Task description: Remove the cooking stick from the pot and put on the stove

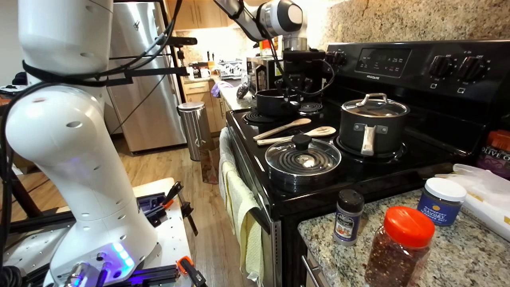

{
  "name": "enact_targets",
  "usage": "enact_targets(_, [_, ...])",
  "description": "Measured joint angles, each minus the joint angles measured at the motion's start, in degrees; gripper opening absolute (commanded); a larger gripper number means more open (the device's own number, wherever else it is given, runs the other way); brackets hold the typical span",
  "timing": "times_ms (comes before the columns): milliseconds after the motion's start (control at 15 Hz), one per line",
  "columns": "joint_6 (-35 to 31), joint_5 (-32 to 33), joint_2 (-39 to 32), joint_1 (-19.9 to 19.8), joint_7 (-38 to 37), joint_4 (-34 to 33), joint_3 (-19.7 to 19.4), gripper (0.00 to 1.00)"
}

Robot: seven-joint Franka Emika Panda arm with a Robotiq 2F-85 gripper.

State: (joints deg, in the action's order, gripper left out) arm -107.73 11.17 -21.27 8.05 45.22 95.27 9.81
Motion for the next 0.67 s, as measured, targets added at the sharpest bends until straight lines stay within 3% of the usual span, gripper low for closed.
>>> enact_targets(533, [0.0,-0.1,5.8,0.3,-0.4,6.9,0.2,0.16])
enact_targets(600, [0.0,-0.3,6.4,0.3,-0.4,8.0,0.4,0.59])
enact_targets(667, [0.0,-0.4,6.8,0.4,-0.4,9.1,0.5,0.55])
